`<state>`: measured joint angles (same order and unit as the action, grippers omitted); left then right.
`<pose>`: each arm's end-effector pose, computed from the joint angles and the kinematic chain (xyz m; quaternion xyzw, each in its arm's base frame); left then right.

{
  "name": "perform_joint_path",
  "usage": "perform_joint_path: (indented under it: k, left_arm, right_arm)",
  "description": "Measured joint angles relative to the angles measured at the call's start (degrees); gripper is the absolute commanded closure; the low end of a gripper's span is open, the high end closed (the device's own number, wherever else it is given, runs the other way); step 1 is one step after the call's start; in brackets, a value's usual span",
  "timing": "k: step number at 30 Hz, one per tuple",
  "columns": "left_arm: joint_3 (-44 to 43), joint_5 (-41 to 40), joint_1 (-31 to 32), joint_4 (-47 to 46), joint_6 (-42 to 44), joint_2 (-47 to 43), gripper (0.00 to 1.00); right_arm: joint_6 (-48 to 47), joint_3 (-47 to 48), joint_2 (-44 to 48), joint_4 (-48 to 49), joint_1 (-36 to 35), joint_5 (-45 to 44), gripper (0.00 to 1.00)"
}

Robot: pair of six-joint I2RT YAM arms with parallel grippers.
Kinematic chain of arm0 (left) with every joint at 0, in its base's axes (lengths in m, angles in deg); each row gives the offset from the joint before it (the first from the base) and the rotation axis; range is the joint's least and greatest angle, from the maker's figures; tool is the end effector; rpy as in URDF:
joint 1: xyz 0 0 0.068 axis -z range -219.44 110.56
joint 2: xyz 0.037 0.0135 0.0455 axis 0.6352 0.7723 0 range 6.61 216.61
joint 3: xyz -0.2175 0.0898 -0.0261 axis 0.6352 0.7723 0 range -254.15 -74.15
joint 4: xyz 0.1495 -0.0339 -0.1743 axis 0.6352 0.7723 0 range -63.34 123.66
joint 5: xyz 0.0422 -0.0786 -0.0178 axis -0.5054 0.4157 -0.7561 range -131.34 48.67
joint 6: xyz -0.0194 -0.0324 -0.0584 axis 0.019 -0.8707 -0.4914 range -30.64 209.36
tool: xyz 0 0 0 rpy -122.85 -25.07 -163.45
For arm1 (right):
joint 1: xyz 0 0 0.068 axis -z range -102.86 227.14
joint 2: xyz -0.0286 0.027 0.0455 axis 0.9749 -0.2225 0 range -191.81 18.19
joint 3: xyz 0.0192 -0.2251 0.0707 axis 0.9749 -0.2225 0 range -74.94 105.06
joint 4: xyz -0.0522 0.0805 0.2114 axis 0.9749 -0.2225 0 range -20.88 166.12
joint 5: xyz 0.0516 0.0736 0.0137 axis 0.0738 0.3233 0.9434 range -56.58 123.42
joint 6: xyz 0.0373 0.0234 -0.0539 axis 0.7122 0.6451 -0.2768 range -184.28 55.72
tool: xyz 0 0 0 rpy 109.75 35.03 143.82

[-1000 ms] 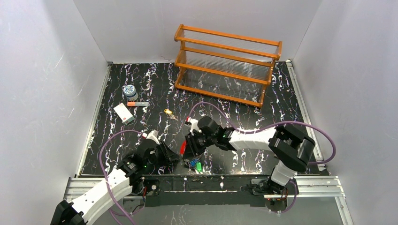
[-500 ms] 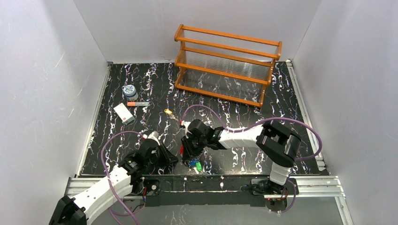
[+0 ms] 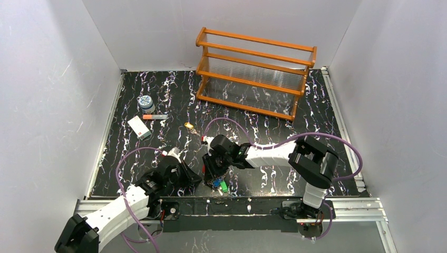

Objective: Put the keys on the keyring

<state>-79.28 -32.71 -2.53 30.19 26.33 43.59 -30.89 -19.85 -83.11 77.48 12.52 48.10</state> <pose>0.1212 -0.1016 0.1129 -0.1666 0.8709 -0.3933 0.2431 0.1356 0.3193 0.1323 -0.2938 0.8688 0.3648 0.1607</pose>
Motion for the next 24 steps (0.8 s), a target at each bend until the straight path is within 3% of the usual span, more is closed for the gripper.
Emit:
perform_joint_path:
  k: [10,15,24]
  left_arm:
    - [0.8,0.5,0.5,-5.0,-1.3,3.0,1.0]
    - [0.8,0.6,0.8,-7.5,-1.3,5.0,1.0]
    - [0.9,0.9,0.9,-8.0,-1.1,5.0,1.0]
  right_arm:
    - [-0.4,0.0,0.2,0.3,0.0,1.1,0.58]
    - [-0.6,-1.6,3.7,0.7,0.0,0.5,0.53]
    - [-0.5,-3.1,8.5,2.0,0.9,-0.6,0.56]
